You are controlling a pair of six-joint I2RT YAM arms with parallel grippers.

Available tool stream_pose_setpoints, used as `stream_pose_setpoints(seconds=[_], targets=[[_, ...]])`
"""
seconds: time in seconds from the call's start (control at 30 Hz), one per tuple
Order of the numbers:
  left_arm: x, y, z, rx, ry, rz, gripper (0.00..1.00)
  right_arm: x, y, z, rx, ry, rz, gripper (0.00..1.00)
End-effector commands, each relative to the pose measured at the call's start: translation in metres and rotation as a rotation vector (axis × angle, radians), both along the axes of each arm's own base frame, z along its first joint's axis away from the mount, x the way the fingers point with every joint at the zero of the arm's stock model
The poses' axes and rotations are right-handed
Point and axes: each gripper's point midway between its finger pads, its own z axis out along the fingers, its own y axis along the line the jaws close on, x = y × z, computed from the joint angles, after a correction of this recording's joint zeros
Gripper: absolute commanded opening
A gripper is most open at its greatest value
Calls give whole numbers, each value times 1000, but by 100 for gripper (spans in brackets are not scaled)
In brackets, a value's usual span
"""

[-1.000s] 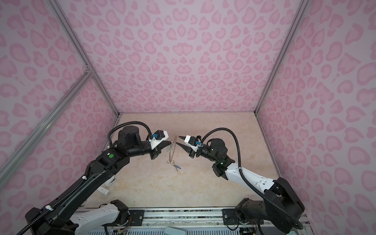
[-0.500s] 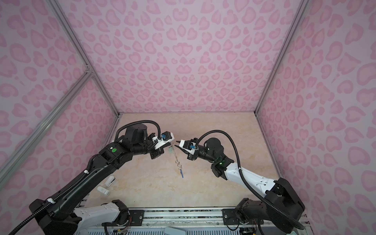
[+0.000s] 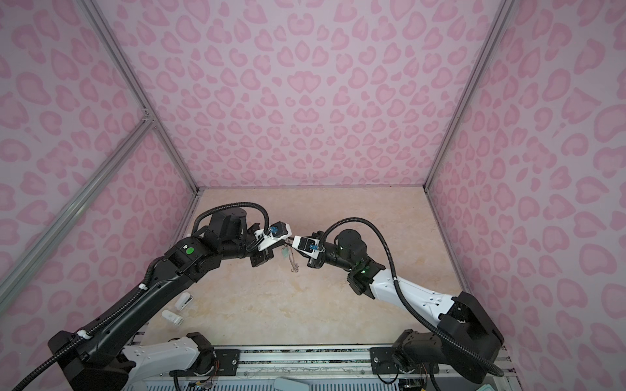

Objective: Attach keys to a key ring
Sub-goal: Insert the key into the keyring.

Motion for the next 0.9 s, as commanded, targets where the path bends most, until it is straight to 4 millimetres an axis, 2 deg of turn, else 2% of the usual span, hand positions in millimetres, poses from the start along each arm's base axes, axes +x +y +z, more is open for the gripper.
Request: stream_pose_setpoints(seconds=[0.0, 0.1, 0.3, 0.33, 0.37, 0.4, 0.5, 0.7, 0.87], targets=[[-7, -3, 6, -16, -17, -41, 3, 3, -1, -1, -2, -14, -28, 16], [-11, -5, 3, -14, -7, -66, 3, 2, -1, 0, -1, -21, -27, 15], [-17, -6, -1, -17, 7, -93, 5, 0, -1, 0, -5, -22, -21, 0], [-16, -5, -1, -16, 3, -87, 14, 0, 0, 0, -5, -20, -18, 0], [-13, -3, -2, -14, -4, -65, 28, -1, 0, 0, -4, -19, -16, 0], [-9, -1, -2, -16, -13, -40, 35, -1, -1, 1, 0, -20, -16, 0], [1, 8, -1, -46, -43, 36, 43, -4, -1, 1, 14, -12, -7, 0], [2, 14, -5, -179, 0, 78, 45, -6, -5, 7, 80, -3, 12, 0], [-2, 9, -16, -245, 57, 69, 45, -4, -9, 14, 125, 1, 7, 0]])
